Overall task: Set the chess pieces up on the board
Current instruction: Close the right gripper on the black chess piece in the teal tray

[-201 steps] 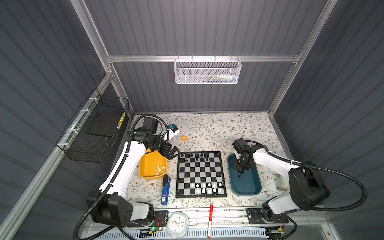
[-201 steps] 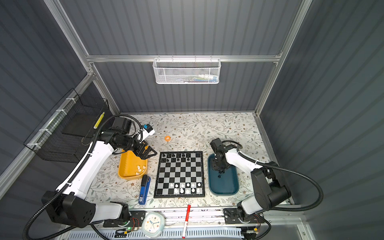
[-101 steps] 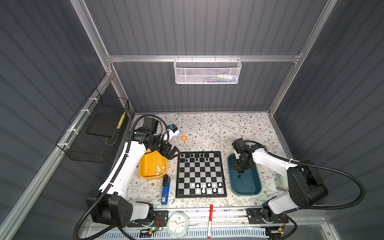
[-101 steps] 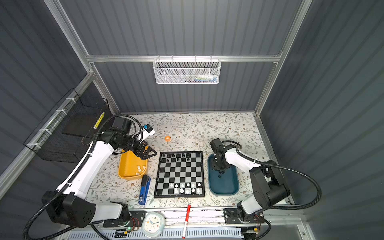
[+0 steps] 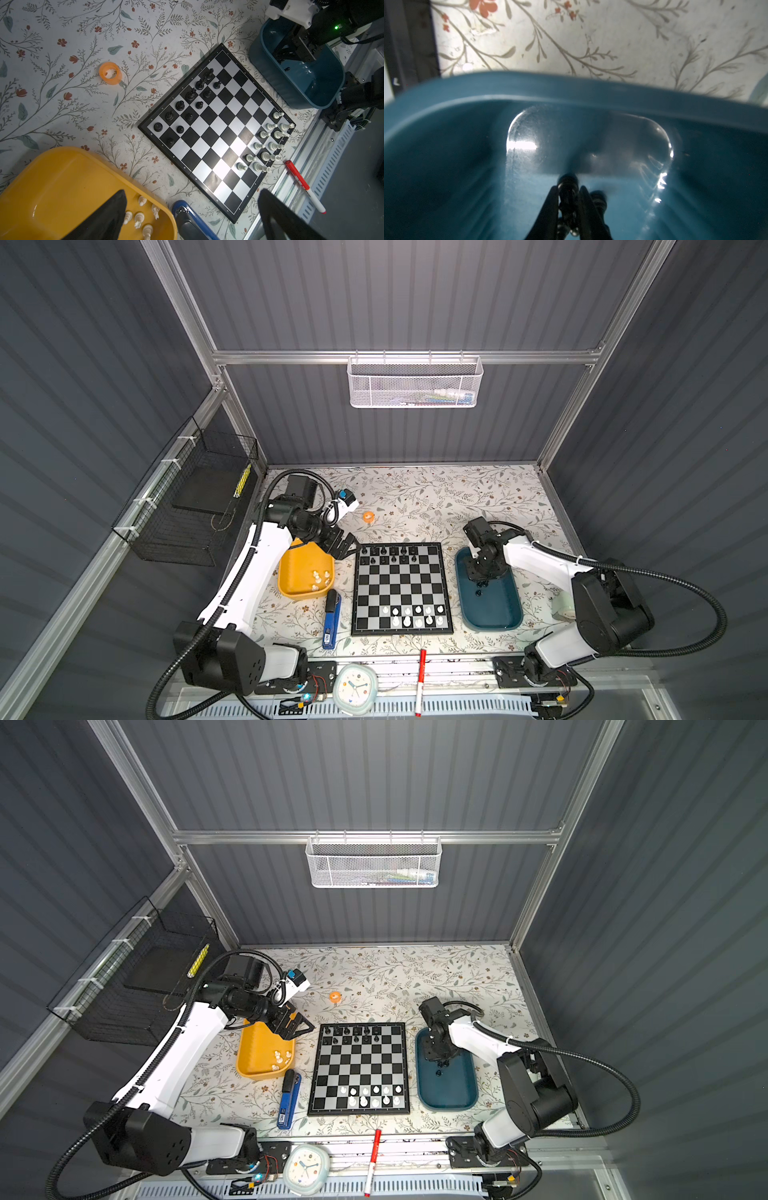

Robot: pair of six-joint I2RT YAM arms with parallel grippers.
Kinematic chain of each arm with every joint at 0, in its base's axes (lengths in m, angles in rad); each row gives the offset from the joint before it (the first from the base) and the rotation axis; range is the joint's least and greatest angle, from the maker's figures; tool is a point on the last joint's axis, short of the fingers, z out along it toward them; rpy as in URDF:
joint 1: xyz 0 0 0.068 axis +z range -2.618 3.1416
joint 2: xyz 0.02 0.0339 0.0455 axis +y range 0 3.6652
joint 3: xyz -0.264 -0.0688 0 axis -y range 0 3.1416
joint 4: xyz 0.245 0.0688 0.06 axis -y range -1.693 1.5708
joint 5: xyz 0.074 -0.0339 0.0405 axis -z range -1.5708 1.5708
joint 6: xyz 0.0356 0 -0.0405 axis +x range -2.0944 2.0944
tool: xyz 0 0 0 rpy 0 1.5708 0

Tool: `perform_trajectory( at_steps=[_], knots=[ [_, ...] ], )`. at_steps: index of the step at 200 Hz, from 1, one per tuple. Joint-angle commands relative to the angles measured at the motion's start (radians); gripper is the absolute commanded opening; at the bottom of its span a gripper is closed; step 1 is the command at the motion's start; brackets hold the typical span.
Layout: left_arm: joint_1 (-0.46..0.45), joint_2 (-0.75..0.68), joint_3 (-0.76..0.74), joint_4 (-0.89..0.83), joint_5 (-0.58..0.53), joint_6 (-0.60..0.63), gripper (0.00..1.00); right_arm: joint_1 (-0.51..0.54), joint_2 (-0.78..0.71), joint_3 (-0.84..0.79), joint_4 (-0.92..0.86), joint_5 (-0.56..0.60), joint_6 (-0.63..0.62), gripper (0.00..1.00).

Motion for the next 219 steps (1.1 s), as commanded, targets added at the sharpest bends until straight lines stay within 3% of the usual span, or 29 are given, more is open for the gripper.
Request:
perform_trajectory(
  at_steps=[1, 45, 100, 219],
  knots=[
    [0.003, -0.015, -0.005, -0.016, 0.013, -0.014, 1.0, 0.007, 0.013, 0.0, -0.015, 0.021, 0.004, 0.19],
    [0.002, -0.015, -0.005, -0.017, 0.014, -0.015, 1.0, 0.006, 0.022, 0.005, -0.014, 0.023, 0.008, 0.14],
    [0.003, -0.011, -0.005, -0.015, 0.014, -0.017, 0.99, 0.006, 0.024, 0.012, -0.024, 0.036, 0.022, 0.23],
    [0.003, -0.018, -0.005, -0.018, 0.014, -0.015, 1.0, 0.005, -0.006, -0.002, -0.033, 0.015, 0.04, 0.21]
  ],
)
